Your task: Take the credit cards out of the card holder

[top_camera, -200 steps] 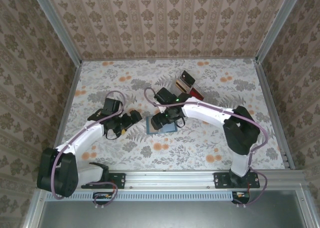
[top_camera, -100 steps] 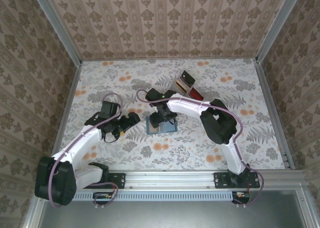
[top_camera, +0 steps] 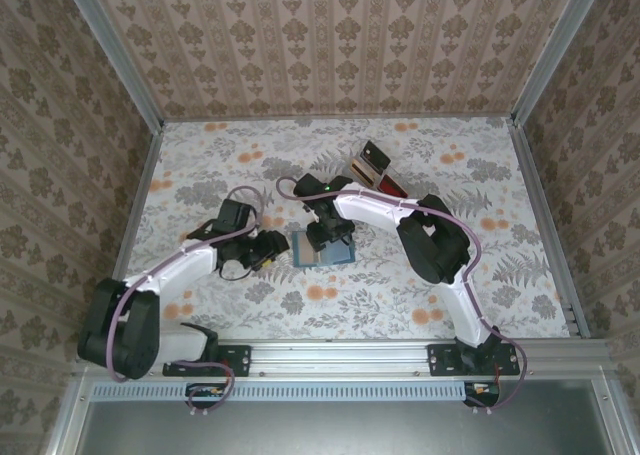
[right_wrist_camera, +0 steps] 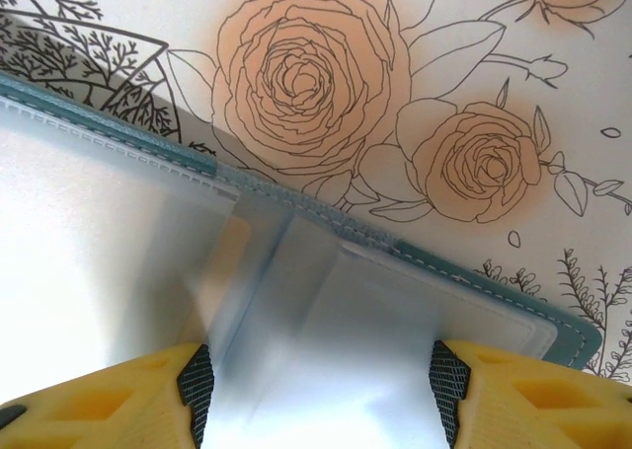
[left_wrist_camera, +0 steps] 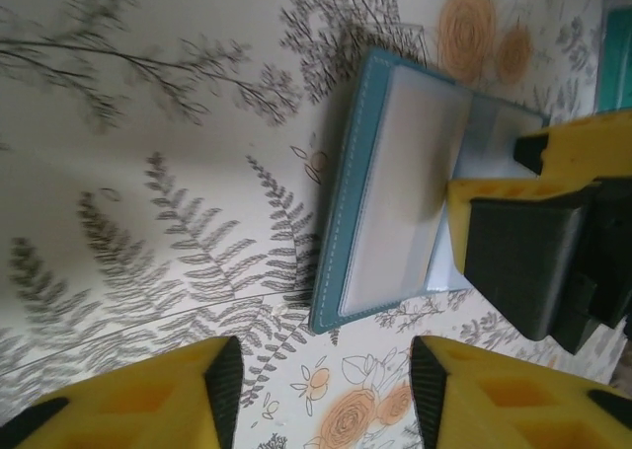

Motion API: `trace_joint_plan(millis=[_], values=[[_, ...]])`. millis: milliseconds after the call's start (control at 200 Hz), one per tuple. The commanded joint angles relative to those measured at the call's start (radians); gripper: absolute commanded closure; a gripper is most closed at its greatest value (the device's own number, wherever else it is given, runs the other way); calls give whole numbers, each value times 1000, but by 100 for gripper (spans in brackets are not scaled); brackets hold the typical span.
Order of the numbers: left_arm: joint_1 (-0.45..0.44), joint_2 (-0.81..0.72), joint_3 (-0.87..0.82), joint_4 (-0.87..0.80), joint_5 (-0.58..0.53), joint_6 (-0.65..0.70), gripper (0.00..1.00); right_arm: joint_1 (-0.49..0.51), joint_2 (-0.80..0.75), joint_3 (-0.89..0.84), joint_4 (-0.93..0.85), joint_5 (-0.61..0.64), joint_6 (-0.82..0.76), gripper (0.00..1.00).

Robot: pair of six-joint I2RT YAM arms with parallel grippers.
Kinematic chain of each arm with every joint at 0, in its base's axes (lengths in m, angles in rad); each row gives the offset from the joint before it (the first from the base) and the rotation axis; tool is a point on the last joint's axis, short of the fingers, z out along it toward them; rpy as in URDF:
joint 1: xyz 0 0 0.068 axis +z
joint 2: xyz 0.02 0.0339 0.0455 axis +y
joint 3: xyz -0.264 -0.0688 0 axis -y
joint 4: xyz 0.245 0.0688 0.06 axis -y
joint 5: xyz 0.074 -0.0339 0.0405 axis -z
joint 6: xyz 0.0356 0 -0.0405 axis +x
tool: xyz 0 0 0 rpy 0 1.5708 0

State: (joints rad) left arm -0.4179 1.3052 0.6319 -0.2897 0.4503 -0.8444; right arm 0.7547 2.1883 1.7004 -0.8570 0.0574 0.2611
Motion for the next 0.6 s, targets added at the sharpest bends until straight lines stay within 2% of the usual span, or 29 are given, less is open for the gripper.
trace_joint_plan(millis=[0,320,440,595], values=[[-33,47,40,55,28,-5,56,-15,57,-1,-66,28,-11,37],[-71,158,80,102,50,-1,73,-16,73,11,-79,28,-8,42],[-84,193,103,98,51,5,73,-16,73,10,-80,26,-6,42],[-83,224,123,55,-1,6,71,-19,73,10,-78,21,-5,42]])
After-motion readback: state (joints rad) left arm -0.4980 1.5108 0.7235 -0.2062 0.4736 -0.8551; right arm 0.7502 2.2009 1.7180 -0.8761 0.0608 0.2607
